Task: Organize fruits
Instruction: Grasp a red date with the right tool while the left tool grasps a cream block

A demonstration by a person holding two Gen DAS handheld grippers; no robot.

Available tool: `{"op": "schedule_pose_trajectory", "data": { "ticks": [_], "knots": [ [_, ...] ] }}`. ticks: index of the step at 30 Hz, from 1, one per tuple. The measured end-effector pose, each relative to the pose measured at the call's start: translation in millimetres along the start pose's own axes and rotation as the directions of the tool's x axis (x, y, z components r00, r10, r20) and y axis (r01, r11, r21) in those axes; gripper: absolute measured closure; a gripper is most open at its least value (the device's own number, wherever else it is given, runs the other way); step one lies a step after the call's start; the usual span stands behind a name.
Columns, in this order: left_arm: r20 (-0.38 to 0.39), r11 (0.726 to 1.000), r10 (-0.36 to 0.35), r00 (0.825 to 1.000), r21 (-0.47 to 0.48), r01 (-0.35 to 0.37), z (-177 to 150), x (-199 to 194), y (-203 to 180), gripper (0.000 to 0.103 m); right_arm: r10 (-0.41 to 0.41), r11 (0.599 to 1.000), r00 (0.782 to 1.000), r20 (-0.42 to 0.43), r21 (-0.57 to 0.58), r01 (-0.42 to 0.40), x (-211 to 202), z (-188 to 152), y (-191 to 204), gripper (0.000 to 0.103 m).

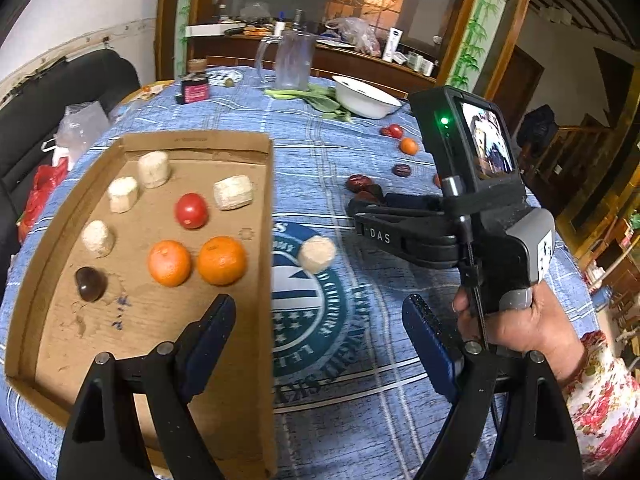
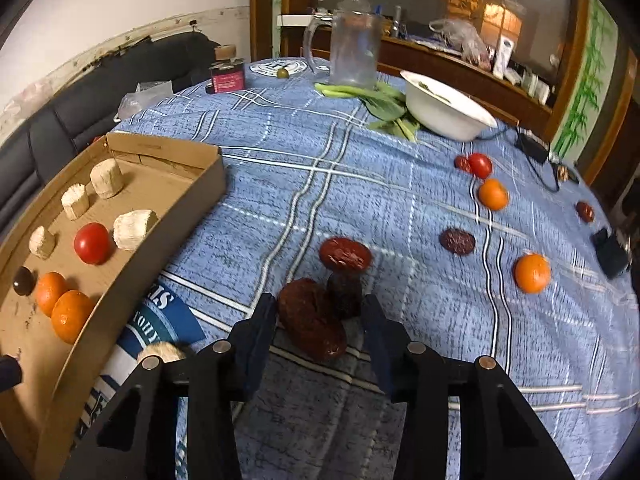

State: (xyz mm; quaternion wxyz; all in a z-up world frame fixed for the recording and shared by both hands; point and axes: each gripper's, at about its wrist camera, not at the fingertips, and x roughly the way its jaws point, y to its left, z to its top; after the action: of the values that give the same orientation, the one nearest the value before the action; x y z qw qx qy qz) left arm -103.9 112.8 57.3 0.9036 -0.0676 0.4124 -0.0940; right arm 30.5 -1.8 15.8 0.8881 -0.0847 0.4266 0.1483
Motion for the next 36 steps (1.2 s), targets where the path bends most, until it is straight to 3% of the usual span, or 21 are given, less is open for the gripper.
{"op": "schedule_pose_trajectory", "data": {
  "ticks": [12, 17, 20, 23, 33, 35, 36],
  "knots": [
    [-0.067, 0.998, -0.044, 0.997, 0.038, 0.046, 32.1, 34.0, -27.6, 0.023, 0.024, 0.976, 0.998, 0.065, 0.214, -0.037, -54.1, -41.8, -80.5, 0.069],
    [-0.108, 0.996, 0.021, 0.994, 0.087, -0.012, 37.9, 63.9, -31.6, 0.023, 0.026, 0.967, 0.997, 0.075, 0.252, -0.044, -53.6, -49.9, -93.5, 0.069],
    [-0.157, 0.995, 0.012, 0.988, 0.099, 0.004, 37.7, 78.4, -28.5, 0.035, 0.048, 0.957, 0.996, 0.074, 0.281, -0.067, -47.7, -53.9, -100.7, 0.069],
    [-0.169, 0.995, 0.01, 0.986, 0.101, 0.007, 40.9, 81.3, -26.2, 0.035, 0.063, 0.955, 0.996, 0.066, 0.285, -0.079, -43.6, -54.7, -102.6, 0.069],
    [-0.181, 0.955, 0.204, 0.962, 0.255, -0.154, 33.7, 94.4, -36.5, 0.034, 0.06, 0.953, 0.997, 0.043, 0.294, -0.07, -40.9, -59.9, -105.5, 0.068],
    [-0.179, 0.948, 0.226, 0.958, 0.268, -0.174, 33.1, 96.7, -37.9, 0.041, 0.071, 0.949, 0.997, 0.039, 0.305, -0.079, -40.3, -60.9, -107.8, 0.068],
    [-0.163, 0.944, 0.246, 0.956, 0.263, -0.198, 33.4, 95.5, -36.4, 0.057, 0.075, 0.948, 0.996, 0.036, 0.309, -0.083, -39.8, -61.5, -108.6, 0.067]
  ]
}}
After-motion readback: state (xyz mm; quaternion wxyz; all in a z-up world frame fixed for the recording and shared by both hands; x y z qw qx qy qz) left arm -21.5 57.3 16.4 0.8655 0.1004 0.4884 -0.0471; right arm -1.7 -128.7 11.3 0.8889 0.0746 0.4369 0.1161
